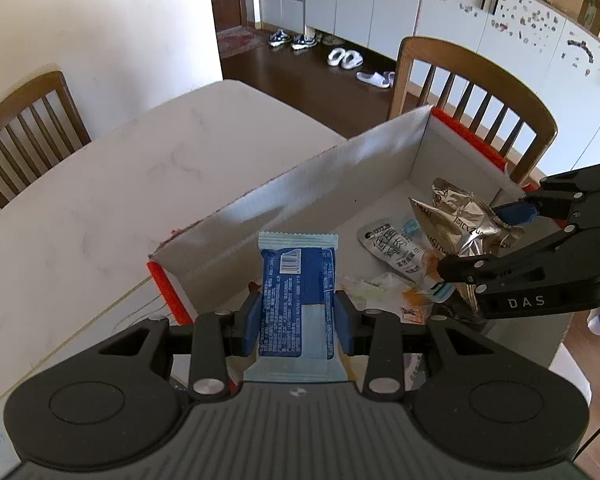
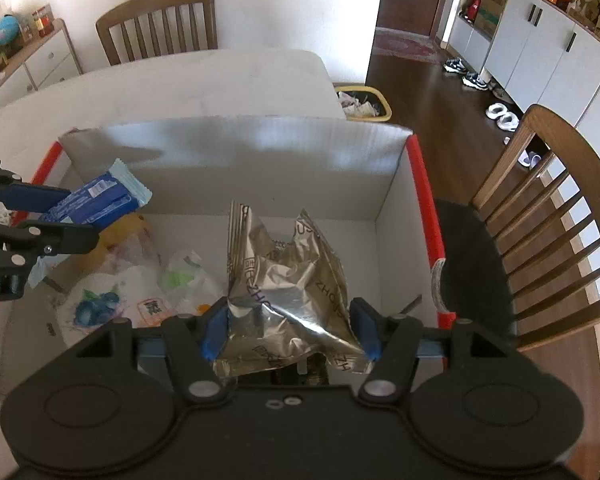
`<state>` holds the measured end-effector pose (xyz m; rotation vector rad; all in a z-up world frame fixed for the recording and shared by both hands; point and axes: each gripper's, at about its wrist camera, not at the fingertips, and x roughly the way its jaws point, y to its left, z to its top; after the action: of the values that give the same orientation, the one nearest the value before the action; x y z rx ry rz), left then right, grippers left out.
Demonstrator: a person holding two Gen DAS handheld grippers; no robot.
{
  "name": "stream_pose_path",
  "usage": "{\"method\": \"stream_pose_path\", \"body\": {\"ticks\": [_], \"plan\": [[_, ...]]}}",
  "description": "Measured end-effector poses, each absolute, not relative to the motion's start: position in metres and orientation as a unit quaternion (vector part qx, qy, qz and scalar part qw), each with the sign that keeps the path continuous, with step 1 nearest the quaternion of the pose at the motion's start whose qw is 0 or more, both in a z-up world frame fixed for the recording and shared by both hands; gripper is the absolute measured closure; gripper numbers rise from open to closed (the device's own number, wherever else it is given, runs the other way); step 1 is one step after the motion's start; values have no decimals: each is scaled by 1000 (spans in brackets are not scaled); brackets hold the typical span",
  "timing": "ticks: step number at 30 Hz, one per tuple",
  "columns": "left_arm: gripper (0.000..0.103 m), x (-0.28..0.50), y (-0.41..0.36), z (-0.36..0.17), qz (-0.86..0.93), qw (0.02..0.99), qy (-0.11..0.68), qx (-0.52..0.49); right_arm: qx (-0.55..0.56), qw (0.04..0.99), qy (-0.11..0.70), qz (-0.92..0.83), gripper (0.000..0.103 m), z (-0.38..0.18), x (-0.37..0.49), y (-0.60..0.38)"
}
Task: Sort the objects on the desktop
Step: 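Lower both items into the box and open both tools to release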
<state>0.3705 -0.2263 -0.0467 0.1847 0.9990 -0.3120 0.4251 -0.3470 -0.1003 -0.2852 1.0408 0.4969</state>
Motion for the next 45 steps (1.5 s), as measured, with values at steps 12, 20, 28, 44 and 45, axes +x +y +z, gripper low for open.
{"method": "stream_pose_path", "body": {"ticks": [12,20,28,44,45], "plan": [[66,379,-233,-61,-155,842,509,87,-148,821,496,243,41,-113,425,-344],[47,377,-235,-58,-149,844,505,100,-143,823,492,245,32,-110,427,-348],[32,366,-232,-48,-155,853,489,92,-134,833,477,247,28,-92,422,-352],[32,331,-217,-16,-176,868,459,75,-130,843,454,259,27,-54,391,-358],[32,329,-215,-13,-176,869,456,75,-127,844,452,260,27,-51,388,-360]]}}
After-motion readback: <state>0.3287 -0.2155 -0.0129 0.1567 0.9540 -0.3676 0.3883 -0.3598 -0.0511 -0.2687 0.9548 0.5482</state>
